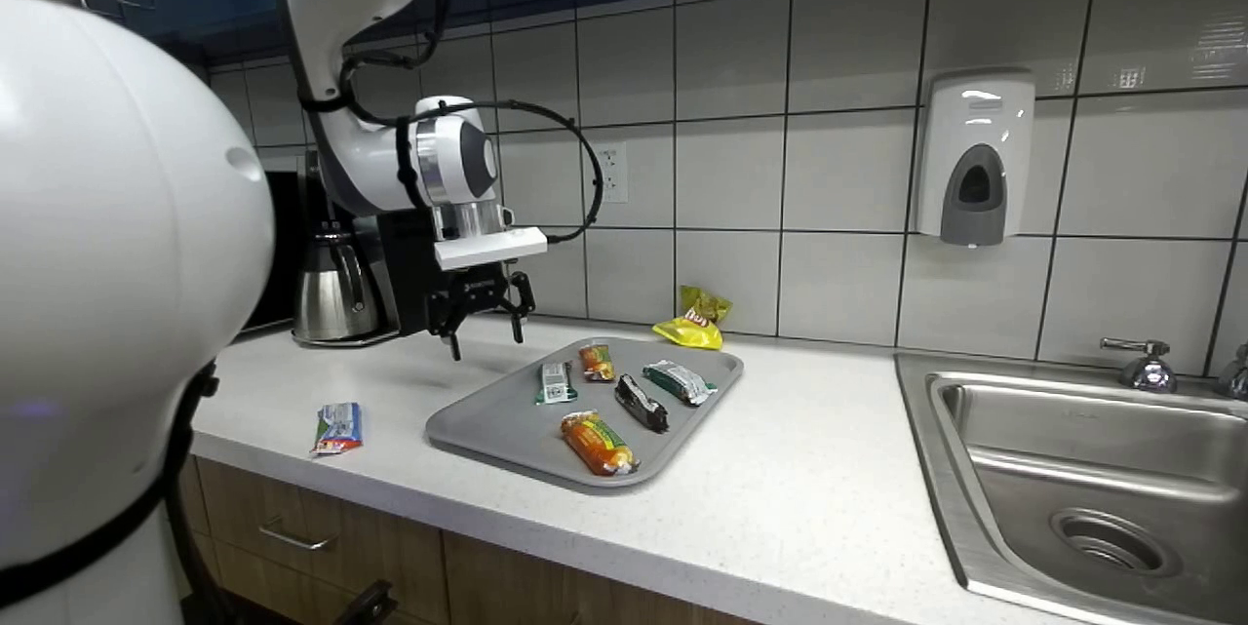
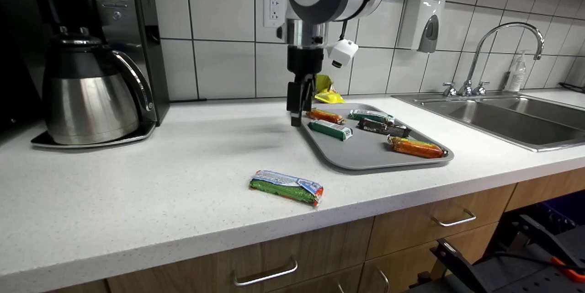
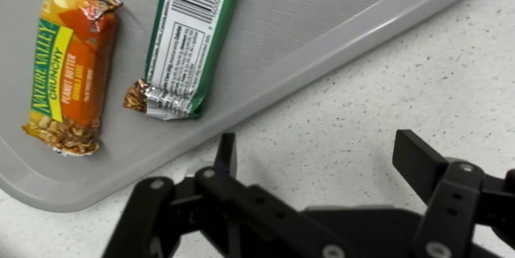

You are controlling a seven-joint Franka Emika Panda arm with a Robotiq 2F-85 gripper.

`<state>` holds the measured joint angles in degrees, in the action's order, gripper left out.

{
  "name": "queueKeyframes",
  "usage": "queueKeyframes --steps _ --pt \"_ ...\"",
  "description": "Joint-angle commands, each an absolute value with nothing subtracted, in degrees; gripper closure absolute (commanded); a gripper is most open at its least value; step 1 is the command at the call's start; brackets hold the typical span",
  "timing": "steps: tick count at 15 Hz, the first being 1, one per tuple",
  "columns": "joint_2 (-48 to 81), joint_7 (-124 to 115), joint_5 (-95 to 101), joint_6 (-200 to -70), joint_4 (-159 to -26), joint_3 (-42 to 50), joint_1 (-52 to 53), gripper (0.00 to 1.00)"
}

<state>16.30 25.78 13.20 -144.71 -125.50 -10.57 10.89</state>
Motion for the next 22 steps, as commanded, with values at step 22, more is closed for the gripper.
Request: queueKeyframes --steps 22 --pt "4.5 26.9 2.2 -145.4 -140.9 -18.0 13.8 0.0"
